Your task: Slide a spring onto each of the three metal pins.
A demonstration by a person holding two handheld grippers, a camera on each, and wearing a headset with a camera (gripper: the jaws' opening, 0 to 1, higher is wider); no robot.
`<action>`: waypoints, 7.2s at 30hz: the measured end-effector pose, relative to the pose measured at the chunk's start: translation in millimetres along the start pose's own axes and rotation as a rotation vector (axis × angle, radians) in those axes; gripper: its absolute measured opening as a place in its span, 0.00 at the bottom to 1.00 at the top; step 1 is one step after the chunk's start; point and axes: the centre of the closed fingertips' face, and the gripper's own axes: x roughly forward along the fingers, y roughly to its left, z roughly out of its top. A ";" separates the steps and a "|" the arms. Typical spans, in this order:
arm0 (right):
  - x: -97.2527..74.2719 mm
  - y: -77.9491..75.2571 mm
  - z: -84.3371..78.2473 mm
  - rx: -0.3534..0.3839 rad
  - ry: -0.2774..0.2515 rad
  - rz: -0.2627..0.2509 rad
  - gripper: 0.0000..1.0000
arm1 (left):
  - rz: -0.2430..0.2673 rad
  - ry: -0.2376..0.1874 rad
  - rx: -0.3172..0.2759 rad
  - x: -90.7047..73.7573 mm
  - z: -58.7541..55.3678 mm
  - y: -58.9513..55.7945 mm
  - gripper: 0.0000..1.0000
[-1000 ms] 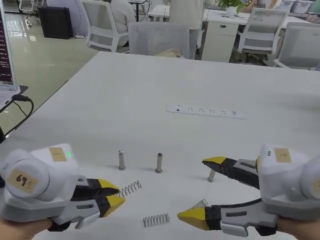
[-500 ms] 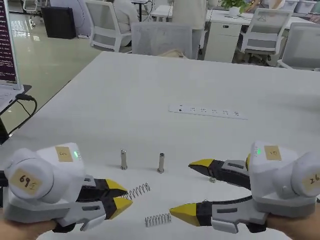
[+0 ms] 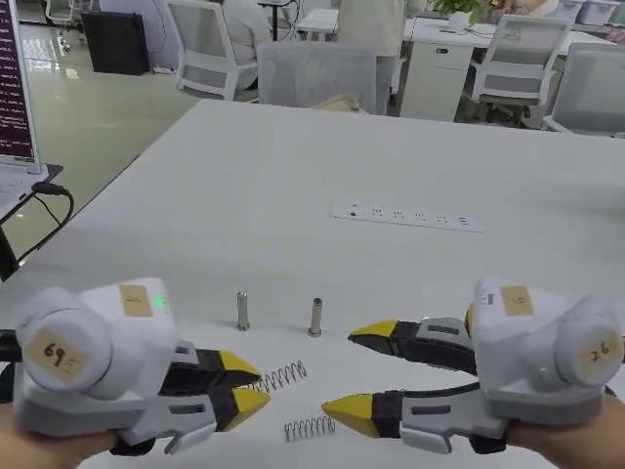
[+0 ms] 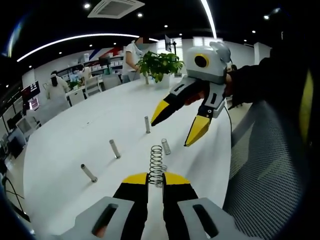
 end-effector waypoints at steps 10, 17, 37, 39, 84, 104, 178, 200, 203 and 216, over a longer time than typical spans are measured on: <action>4.1 10.8 -0.5 -0.006 0.009 0.048 0.30 | -0.041 -0.008 0.027 0.9 2.2 -8.9 0.02; 5.8 18.3 -0.5 -0.008 0.011 0.080 0.26 | -0.080 -0.020 0.057 0.9 4.0 -17.6 0.02; 8.3 38.7 -0.2 0.004 0.011 0.166 0.16 | -0.159 -0.053 0.120 -0.8 10.2 -37.1 0.02; 8.5 40.3 -1.4 0.002 0.017 0.174 0.14 | -0.162 -0.056 0.123 -0.9 10.6 -37.9 0.02; 13.4 51.0 5.3 -0.021 0.106 0.268 0.13 | -0.159 -0.073 0.111 -1.6 5.3 -39.5 0.02; 14.9 51.2 8.4 -0.069 0.130 0.285 0.09 | -0.147 -0.085 0.092 1.0 6.1 -37.5 0.02; 55.3 13.3 35.2 -0.363 0.655 0.435 0.08 | 0.071 -0.190 -0.067 3.3 -0.1 22.8 0.25; 67.9 6.9 44.6 -0.358 0.625 0.434 0.08 | 0.170 -0.172 -0.113 -19.3 -23.7 39.7 0.53; 70.4 5.4 46.2 -0.359 0.623 0.434 0.08 | 0.189 -0.172 -0.130 -23.3 -28.1 42.3 0.57; 76.6 -2.1 50.3 -0.364 0.622 0.432 0.08 | 0.255 -0.153 -0.144 -33.4 -42.5 46.4 0.67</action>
